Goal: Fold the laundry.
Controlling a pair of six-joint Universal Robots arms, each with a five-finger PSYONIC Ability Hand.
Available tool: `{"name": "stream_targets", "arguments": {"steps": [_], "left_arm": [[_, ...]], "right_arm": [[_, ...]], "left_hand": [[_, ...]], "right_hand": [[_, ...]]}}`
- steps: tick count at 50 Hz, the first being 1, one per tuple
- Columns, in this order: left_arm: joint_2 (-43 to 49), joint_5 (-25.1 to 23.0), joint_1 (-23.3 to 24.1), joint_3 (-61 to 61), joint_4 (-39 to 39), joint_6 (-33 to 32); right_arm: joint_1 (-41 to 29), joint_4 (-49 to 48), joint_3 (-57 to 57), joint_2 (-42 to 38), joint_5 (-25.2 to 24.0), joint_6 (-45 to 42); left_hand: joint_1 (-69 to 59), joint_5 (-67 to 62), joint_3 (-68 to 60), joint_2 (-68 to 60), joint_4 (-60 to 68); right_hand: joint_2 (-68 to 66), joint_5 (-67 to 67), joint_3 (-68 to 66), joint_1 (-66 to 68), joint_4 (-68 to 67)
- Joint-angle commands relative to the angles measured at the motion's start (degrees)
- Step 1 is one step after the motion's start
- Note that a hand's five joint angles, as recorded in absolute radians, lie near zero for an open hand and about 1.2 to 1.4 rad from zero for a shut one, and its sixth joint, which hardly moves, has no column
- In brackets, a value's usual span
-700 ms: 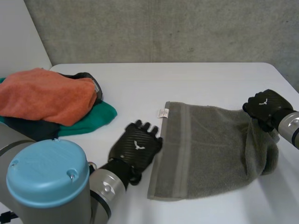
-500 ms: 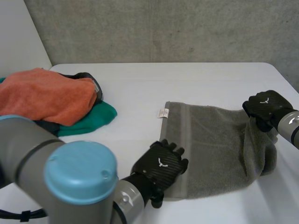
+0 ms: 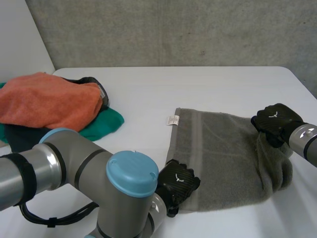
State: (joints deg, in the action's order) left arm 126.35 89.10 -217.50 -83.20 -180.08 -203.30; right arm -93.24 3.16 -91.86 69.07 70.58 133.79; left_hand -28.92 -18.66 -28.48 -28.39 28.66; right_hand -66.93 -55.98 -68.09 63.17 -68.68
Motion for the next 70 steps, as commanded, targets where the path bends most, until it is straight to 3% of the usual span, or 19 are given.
{"name": "stream_targets", "arguments": {"steps": [1, 12, 16, 23, 29, 35, 39, 42, 47, 53, 58, 65, 70], "left_arm": [[1.0, 1.17, 0.15, 0.58, -2.64, -0.43], [2.23, 3.28, 0.15, 0.49, -8.26, -2.81], [2.67, 4.5, -0.11, 0.67, -11.25, -4.56], [1.36, 7.93, -2.3, 1.02, -12.31, -7.64], [-11.37, 9.96, -7.4, -2.75, -9.24, -5.36], [-28.41, 6.54, -12.06, -8.46, -6.6, -1.32], [-33.96, 4.25, -14.08, -10.57, -5.46, 0.61], [-35.2, 3.54, -14.96, -11.37, -4.84, 1.32], [-35.56, 4.07, -17.25, -12.51, -3.61, 2.03], [-32.67, 4.77, -17.87, -13.04, -3.26, 1.94], [-30.46, 5.47, -18.83, -12.52, -2.56, 1.94], [-31.78, 5.21, -20.68, -12.6, -0.71, 1.94], [-34.94, 4.07, -21.47, -13.13, -0.18, 2.2]], "right_arm": [[-0.8, -0.18, -0.69, 0.19, 0.0, -0.99], [-1.41, -0.26, -1.22, 0.27, 0.0, -1.43], [-1.5, -0.35, -1.31, 0.36, 0.0, -1.52], [-1.68, 0.35, -1.31, 1.5, 0.09, -1.08], [-0.8, 5.0, 0.45, 6.94, -0.17, -1.08], [0.52, 11.24, 5.45, 13.27, -2.37, -0.46], [-1.49, 10.47, 9.93, 14.34, -4.21, 1.81], [-3.43, 7.22, 12.92, 12.32, -5.01, 4.63], [-10.88, -4.97, 18.28, 1.19, -7.2, 9.9], [-16.09, -18.7, 21.89, -10.69, -9.67, 10.52], [-18.46, -25.92, 24.7, -19.05, -5.91, 10.09], [-18.03, -22.77, 23.39, -15.73, 5.26, 13.68], [-16.71, -9.79, 20.84, -8.35, 11.16, 20.89]], "left_hand": [[-13.72, -13.98, -14.16, -14.26, 13.98], [-36.78, -37.04, -37.22, -37.32, 37.05], [-51.04, -51.3, -51.48, -51.57, 51.3], [-51.08, -51.34, -51.52, -51.61, 51.34], [-51.08, -51.34, -51.52, -51.61, 51.34], [-51.08, -51.34, -51.52, -51.61, 51.34], [-51.08, -51.34, -51.52, -51.61, 51.34], [-51.08, -51.34, -51.52, -51.61, 51.34], [-51.08, -51.34, -51.52, -51.61, 51.34], [-51.08, -51.34, -51.52, -51.61, 51.34], [-51.08, -51.34, -51.52, -51.61, 51.34], [-51.08, -51.34, -51.52, -51.61, 51.34], [-51.08, -51.34, -51.52, -51.61, 51.34]], "right_hand": [[-13.07, -14.02, -11.91, 16.83, -11.32], [-13.07, -14.02, -11.91, 16.83, -11.32], [-13.07, -14.02, -11.91, 16.83, -11.32], [-13.07, -14.02, -11.91, 16.83, -11.32], [-13.07, -14.02, -11.91, 16.83, -11.32], [-13.07, -14.02, -11.91, 16.83, -11.32], [-13.07, -14.02, -11.91, 16.83, -11.32], [-13.07, -14.02, -11.91, 16.83, -11.32], [-13.07, -14.02, -11.91, 16.83, -11.32], [-13.07, -14.02, -11.91, 16.83, -11.32], [56.93, 55.98, 58.09, -53.17, 58.68], [56.93, 55.98, 58.09, -53.17, 58.68], [56.93, 55.98, 58.09, -53.17, 58.68]]}}
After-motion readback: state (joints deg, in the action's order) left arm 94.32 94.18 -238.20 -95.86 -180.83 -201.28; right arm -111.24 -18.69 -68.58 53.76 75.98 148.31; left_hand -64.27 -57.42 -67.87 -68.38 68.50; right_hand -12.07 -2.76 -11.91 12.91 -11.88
